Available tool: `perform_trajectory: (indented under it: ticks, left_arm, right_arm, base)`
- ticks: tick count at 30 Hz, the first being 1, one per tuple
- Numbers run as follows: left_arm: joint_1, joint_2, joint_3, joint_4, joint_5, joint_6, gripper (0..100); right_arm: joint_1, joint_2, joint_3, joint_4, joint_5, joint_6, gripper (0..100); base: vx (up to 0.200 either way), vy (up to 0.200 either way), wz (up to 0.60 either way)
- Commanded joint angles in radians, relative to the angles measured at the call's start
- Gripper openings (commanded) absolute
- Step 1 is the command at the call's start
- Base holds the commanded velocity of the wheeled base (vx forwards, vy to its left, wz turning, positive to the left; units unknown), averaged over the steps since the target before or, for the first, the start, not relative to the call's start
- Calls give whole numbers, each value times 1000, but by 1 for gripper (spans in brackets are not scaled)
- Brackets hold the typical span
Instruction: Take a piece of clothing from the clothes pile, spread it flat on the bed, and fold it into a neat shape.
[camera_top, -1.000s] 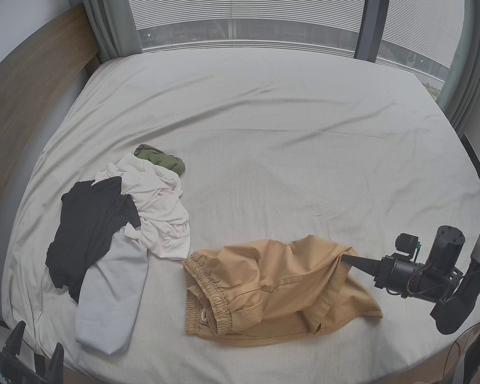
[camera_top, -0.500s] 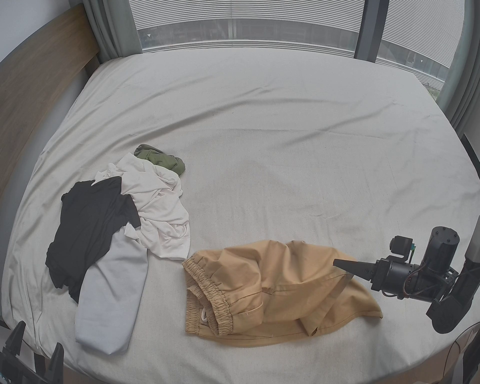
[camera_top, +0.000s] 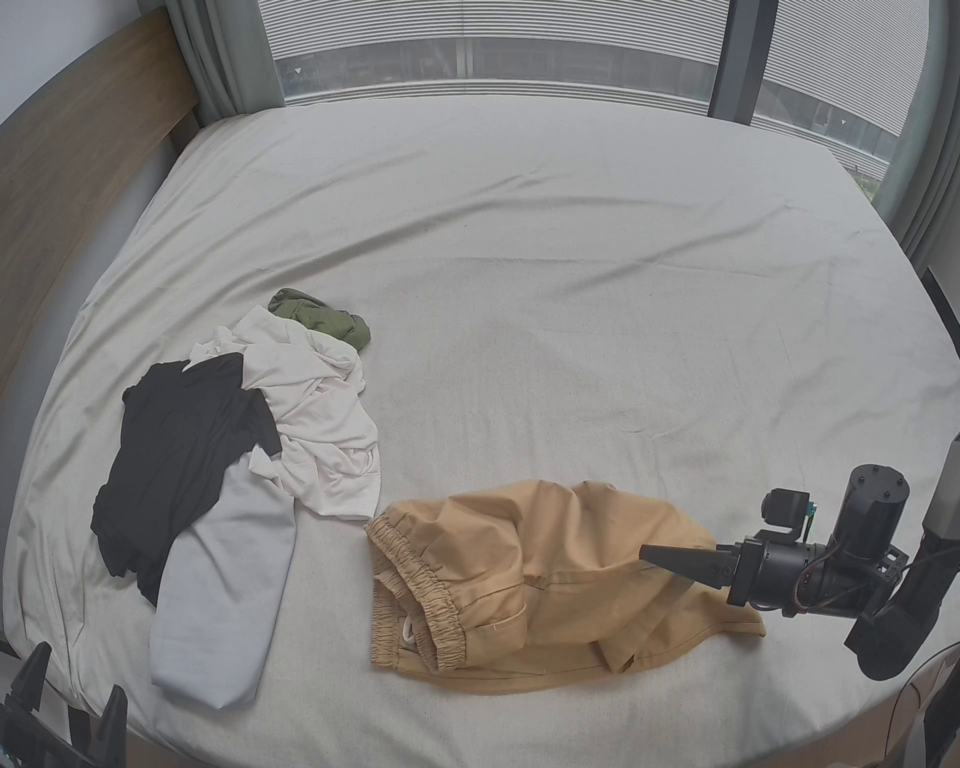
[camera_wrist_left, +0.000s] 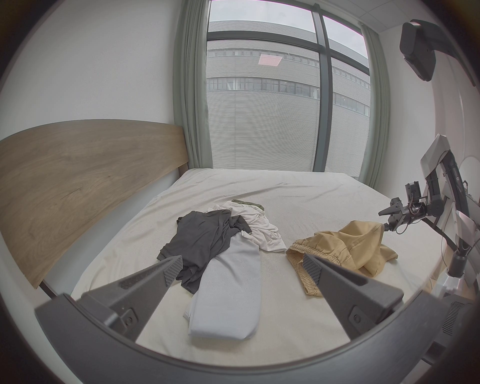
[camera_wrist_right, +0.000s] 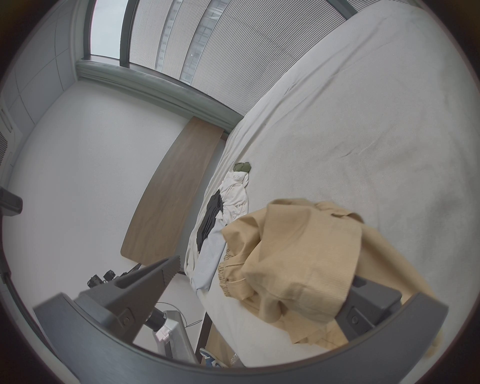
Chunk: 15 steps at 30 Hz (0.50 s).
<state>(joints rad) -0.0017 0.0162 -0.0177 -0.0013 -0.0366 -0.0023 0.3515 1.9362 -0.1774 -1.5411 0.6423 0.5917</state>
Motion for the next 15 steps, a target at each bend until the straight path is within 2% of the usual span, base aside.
perform_trajectory:
  ticks: [1,9,10,15]
  left_arm:
    - [0,-16,18,0,0,-1,100]
    - [0,-16,18,0,0,-1,100]
    - [0,-16,18,0,0,-1,100]
    - [0,-16,18,0,0,-2,100]
  right_arm:
    - [30,0,3,-1,0,0,100]
    - [41,7,1,-1,0,0,100]
    - [41,7,0,-2,-1,0,0]
    - [38,9,-2,-2,0,0,0]
  base:
    - [0,0,0]
    - [0,0,0]
    - [0,0,0]
    - [0,0,0]
